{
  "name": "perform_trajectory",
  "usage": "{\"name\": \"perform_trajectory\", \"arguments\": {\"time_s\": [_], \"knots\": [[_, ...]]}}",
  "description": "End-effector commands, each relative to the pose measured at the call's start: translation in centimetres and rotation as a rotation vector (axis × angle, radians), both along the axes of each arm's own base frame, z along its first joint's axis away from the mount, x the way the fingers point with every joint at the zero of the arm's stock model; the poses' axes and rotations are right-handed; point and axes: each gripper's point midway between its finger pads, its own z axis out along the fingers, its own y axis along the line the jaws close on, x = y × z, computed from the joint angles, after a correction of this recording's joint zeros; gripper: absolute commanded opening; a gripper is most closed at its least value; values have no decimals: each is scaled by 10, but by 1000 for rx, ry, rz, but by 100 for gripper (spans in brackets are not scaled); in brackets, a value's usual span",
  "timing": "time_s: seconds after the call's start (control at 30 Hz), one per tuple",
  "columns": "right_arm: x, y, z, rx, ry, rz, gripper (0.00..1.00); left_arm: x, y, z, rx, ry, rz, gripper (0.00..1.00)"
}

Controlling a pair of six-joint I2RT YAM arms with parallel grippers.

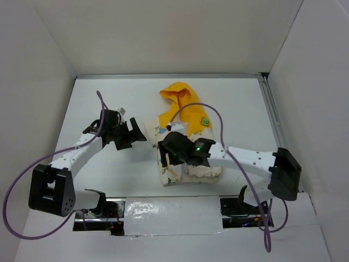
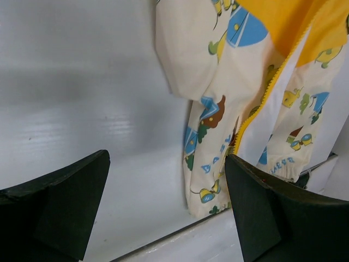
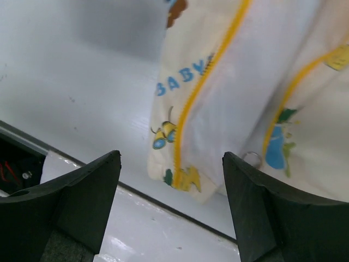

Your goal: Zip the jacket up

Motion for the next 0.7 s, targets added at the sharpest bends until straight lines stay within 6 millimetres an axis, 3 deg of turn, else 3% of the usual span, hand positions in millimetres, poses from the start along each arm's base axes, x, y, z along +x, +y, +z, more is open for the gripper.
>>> {"name": "perform_trajectory", "arguments": {"time_s": [0.0, 0.03, 0.13, 0.2, 0.23, 0.27, 0.37, 0.43, 0.5, 0.6, 0.67], "knots": [[-3, 18, -9, -123, -32, 74, 81, -3, 0, 10, -15, -43, 17, 99], [-5, 16, -28, -188, -2, 72, 81, -4, 1, 10, -13, -45, 20, 99], [-6, 9, -50, -270, 45, 35, 77, -9, 2, 13, -17, -53, 20, 99], [-7, 2, -62, -310, 61, 8, 68, -13, 5, 11, -12, -54, 27, 99], [-8, -2, -64, -315, 77, -20, 57, -14, 6, 11, -10, -55, 35, 99], [-9, -5, -67, -325, 83, -32, 39, -16, 8, 10, -6, -51, 39, 99], [-8, -3, -64, -302, 81, -55, 12, -18, 13, 9, 7, -46, 60, 99], [-2, 14, -48, -232, 46, -37, 8, -21, 14, 11, 0, -44, 68, 99], [7, 43, -13, -110, -3, 27, 6, -23, 14, 14, -9, -48, 72, 99], [8, 115, 61, 240, -63, 233, 0, -28, 17, 24, -23, -65, 96, 99], [-1, 139, 107, 408, -103, 371, 0, -30, 19, 29, -21, -69, 106, 99]]}}
